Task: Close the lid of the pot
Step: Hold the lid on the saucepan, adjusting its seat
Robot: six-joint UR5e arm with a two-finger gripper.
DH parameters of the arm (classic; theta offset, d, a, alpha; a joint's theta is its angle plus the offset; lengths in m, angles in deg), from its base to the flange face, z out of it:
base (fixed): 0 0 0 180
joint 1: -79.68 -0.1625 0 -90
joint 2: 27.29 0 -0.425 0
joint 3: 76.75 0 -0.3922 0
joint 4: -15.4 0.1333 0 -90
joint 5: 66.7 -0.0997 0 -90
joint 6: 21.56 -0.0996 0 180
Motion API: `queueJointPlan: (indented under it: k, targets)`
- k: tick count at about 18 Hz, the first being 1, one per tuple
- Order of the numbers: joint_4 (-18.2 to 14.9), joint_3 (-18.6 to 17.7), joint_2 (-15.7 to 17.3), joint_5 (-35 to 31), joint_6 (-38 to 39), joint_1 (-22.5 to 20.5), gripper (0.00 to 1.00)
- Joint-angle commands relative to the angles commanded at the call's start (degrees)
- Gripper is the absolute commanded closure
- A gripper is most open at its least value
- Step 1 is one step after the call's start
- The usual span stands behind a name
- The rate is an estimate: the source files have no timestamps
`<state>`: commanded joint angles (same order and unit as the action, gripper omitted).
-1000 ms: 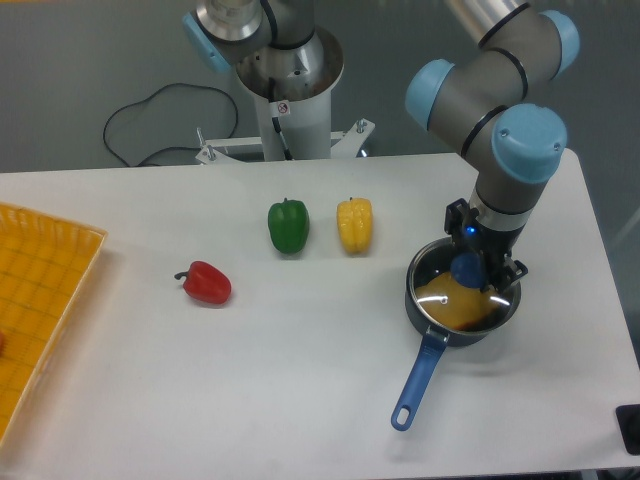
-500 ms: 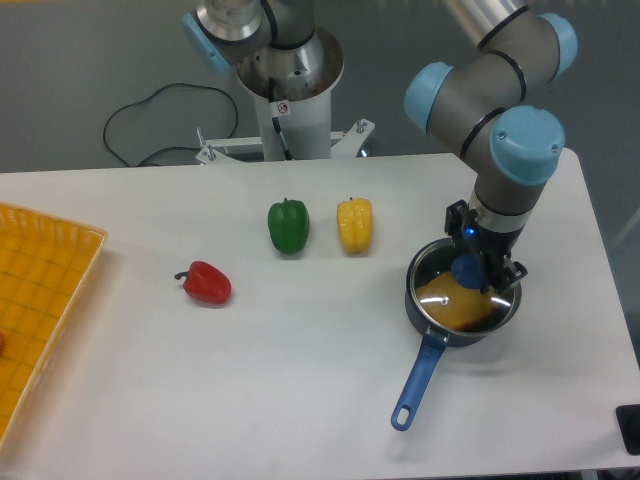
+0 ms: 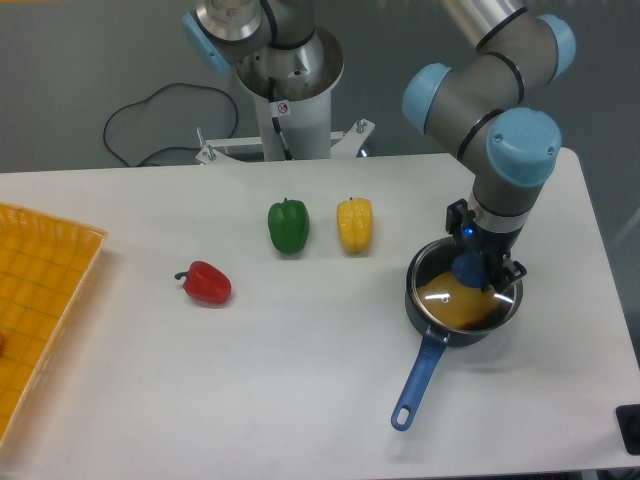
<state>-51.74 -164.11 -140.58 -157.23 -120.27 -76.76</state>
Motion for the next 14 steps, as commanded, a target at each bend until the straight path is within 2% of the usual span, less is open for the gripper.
queueJointPlan:
  k: [14]
  targets:
    - [0.79,-1.06,-0.18,0.09,-0.35,0.00,0.37]
